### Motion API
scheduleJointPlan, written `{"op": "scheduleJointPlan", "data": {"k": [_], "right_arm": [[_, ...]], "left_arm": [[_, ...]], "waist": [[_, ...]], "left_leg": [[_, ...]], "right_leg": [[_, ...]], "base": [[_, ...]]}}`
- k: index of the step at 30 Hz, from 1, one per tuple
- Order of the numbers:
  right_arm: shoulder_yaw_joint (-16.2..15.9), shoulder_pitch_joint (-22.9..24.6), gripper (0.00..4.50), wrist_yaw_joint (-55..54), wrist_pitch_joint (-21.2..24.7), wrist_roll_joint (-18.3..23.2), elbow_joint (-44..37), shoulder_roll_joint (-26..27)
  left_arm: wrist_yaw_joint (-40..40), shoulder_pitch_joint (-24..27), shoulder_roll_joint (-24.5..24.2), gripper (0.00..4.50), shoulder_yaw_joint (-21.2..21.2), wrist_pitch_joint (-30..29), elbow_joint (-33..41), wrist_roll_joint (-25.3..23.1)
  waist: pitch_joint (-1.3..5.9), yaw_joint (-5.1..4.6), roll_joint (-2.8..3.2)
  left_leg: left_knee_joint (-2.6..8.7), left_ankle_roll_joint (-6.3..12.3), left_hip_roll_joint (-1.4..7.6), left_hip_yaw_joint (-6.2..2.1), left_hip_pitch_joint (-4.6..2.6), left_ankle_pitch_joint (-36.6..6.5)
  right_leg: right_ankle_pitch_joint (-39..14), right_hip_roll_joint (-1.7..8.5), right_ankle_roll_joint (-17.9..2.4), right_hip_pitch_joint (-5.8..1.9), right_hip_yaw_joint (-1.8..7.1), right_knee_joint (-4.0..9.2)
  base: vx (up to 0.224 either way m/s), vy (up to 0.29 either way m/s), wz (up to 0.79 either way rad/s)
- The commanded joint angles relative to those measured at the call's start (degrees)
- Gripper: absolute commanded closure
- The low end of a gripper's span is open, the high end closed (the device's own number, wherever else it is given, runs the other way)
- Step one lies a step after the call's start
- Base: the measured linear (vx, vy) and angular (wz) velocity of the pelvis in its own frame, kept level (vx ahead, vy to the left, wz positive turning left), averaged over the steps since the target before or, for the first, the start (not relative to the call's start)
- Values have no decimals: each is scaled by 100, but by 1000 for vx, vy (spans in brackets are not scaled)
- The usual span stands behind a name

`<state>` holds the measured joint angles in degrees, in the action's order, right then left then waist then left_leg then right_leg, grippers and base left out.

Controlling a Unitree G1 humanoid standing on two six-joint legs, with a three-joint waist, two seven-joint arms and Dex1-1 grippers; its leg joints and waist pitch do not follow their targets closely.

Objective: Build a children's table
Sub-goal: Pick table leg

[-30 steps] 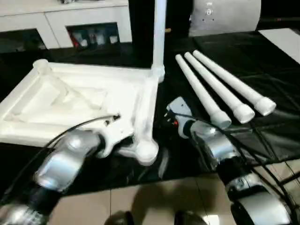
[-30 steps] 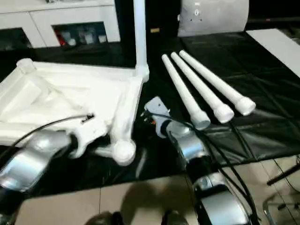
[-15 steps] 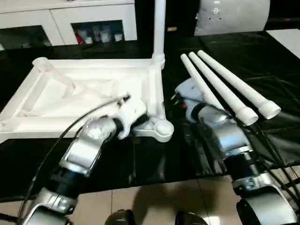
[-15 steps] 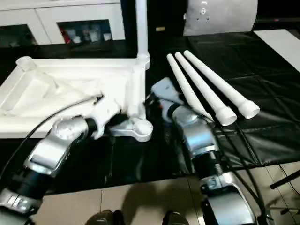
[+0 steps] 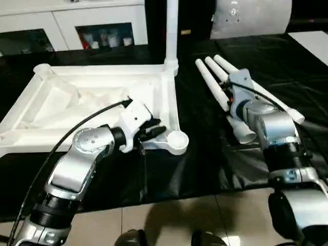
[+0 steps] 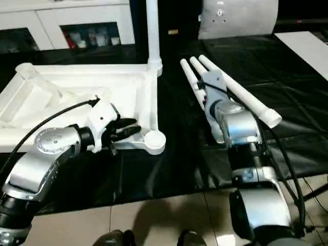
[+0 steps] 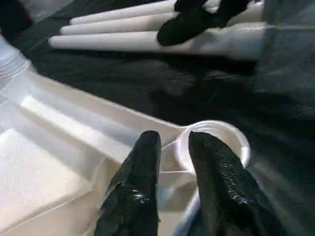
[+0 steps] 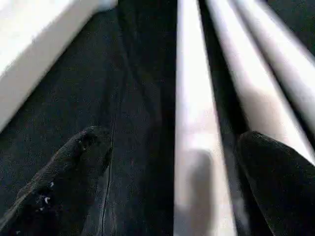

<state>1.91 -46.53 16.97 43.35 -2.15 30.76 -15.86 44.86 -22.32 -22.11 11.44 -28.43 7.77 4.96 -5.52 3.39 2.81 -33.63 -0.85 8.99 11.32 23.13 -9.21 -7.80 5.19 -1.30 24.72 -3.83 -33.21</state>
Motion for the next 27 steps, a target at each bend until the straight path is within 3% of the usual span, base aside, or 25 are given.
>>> {"op": "scheduleJointPlan", "data": {"k": [1, 6, 8, 12, 14, 20, 27], "right_arm": [[79, -141, 0, 64, 252, 69, 158, -29], [333, -374, 0, -24, 602, 224, 778, 0], [404, -409, 37, -54, 681, 313, 919, -5], [345, -429, 62, 10, 829, 312, 1046, -65], [294, -425, 85, 120, 946, 316, 1067, -103], [87, -354, 127, 399, 1167, 328, 1005, -217], [178, -414, 199, 388, 1065, 374, 1029, -242]], "left_arm": [[84, 21, -26, 291, 72, -94, 150, 93], [106, -25, 20, 255, 176, -146, 169, 49], [105, -16, -2, 235, 219, -195, 214, 76], [121, 5, -50, 219, 266, -272, 275, 106], [136, 13, -61, 187, 279, -283, 287, 108], [128, 10, -68, 145, 317, -305, 302, 115], [116, 19, -84, 99, 367, -313, 321, 126]], "waist": [[460, 7, -44], [479, 15, -44], [493, 15, -48], [502, 21, -44], [500, 26, -45], [480, 31, -46], [464, 21, -49]], "left_leg": [[364, 166, 336, -167, -191, -1210], [353, 77, 335, -168, -188, -1282], [351, 51, 335, -168, -195, -1274], [335, 55, 329, -165, -176, -1223], [332, 52, 329, -165, -181, -1265], [339, -18, 333, -173, -191, -1461], [342, -23, 331, -176, -190, -1461]], "right_leg": [[-1429, 301, -1196, -333, 242, 310], [-1550, 307, -1134, -341, 237, 316], [-1554, 306, -1122, -342, 234, 307], [-1473, 305, -1154, -352, 230, 291], [-1556, 304, -1138, -350, 228, 298], [-1836, 298, -1040, -329, 225, 321], [-1783, 300, -1058, -320, 233, 317]], "base": [[0, 0, 0], [0, 0, 0], [0, 0, 0], [0, 0, 0], [0, 0, 0], [0, 0, 0], [0, 0, 0]]}}
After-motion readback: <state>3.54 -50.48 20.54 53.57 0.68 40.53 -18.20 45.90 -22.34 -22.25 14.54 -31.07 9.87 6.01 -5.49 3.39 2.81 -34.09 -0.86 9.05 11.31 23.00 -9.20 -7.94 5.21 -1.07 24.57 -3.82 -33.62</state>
